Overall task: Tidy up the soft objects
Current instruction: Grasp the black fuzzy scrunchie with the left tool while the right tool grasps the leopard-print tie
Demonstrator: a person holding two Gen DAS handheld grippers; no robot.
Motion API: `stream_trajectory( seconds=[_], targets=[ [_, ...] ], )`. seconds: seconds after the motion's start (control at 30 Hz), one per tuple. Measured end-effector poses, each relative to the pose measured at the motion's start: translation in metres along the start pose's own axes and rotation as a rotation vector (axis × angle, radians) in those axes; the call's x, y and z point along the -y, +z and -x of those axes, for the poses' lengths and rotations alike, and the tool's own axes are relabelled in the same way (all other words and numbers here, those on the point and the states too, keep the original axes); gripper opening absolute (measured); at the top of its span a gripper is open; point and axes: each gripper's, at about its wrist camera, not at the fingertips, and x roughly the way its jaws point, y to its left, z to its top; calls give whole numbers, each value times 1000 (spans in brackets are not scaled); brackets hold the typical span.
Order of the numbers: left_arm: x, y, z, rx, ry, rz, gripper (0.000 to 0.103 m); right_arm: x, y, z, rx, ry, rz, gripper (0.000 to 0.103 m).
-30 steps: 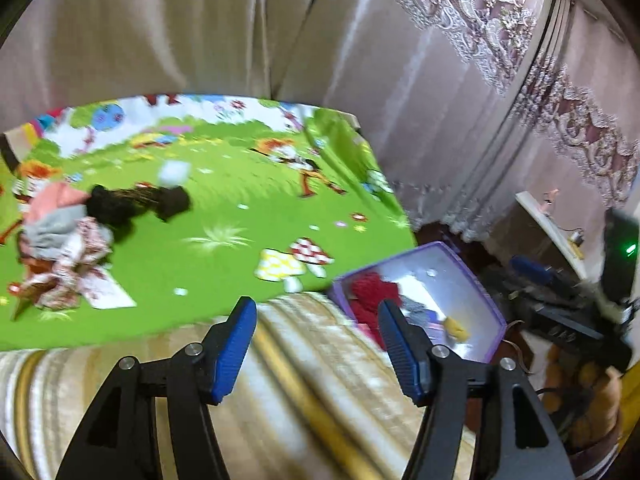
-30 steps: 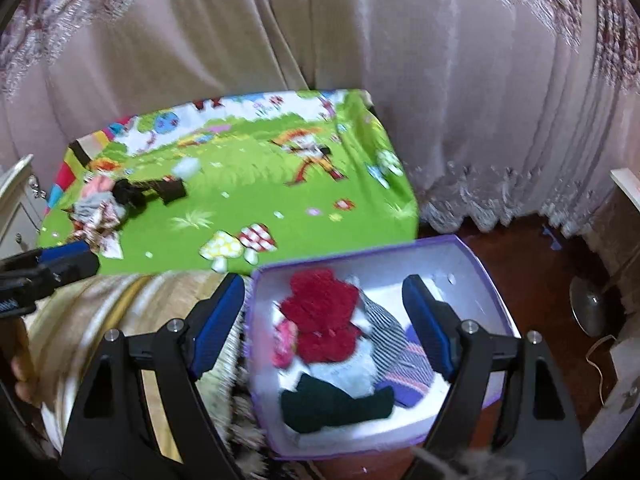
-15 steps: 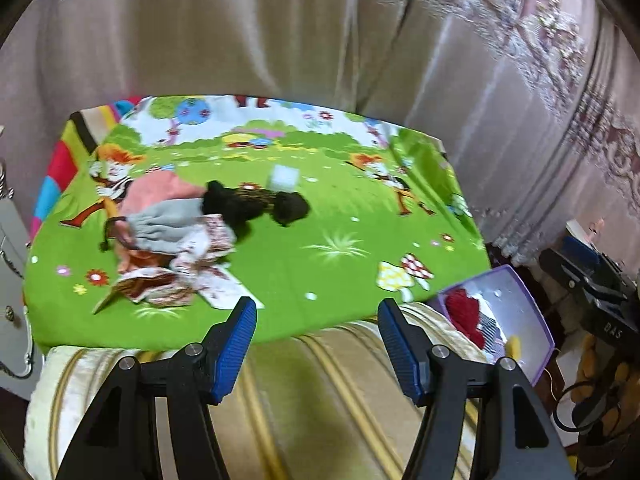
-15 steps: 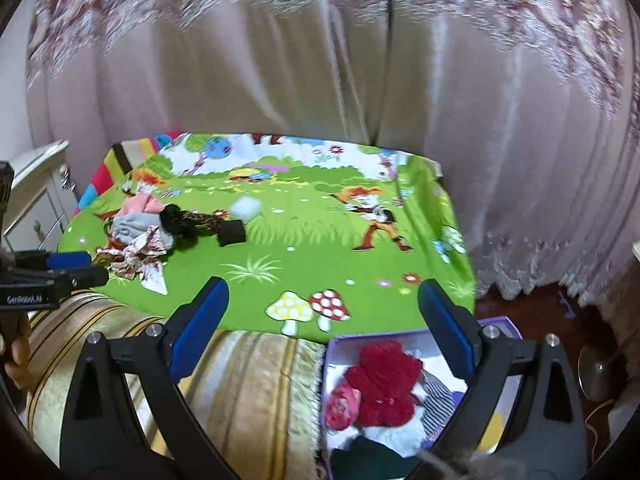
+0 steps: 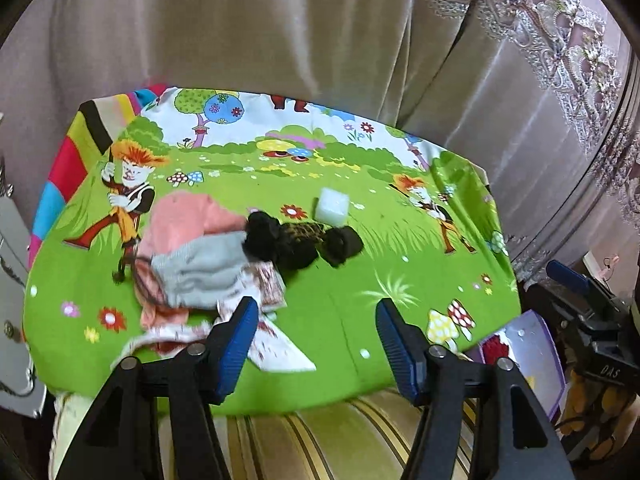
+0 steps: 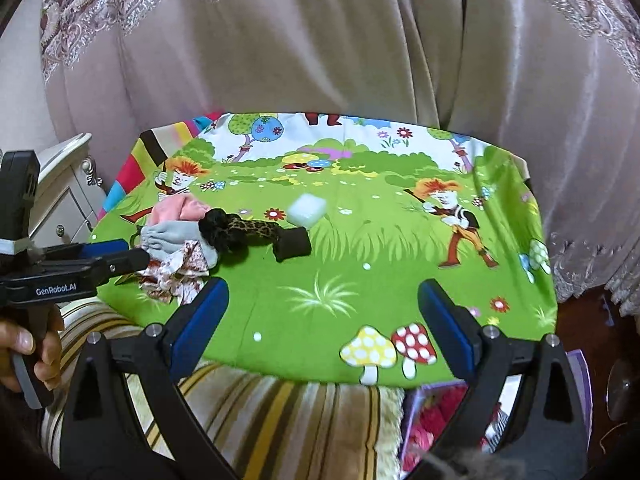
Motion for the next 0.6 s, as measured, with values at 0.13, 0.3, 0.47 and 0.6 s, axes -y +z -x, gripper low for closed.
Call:
stream_trajectory(
  seconds=[0.13, 0.3, 0.47, 0.6],
  targets=[
    [-9, 15, -24, -30, 8, 4, 53, -3, 7, -28, -34, 8, 4, 97],
    [-16, 30, -56, -73, 26, -17, 52, -5, 15, -60, -74, 27, 0, 97],
    [-23, 42, -86, -105, 56, -34, 51, -11, 24, -96, -115, 64, 9, 97],
    [-31, 49, -108, -125, 80, -38, 51, -15, 30, -119, -130, 76, 38, 97]
  ],
)
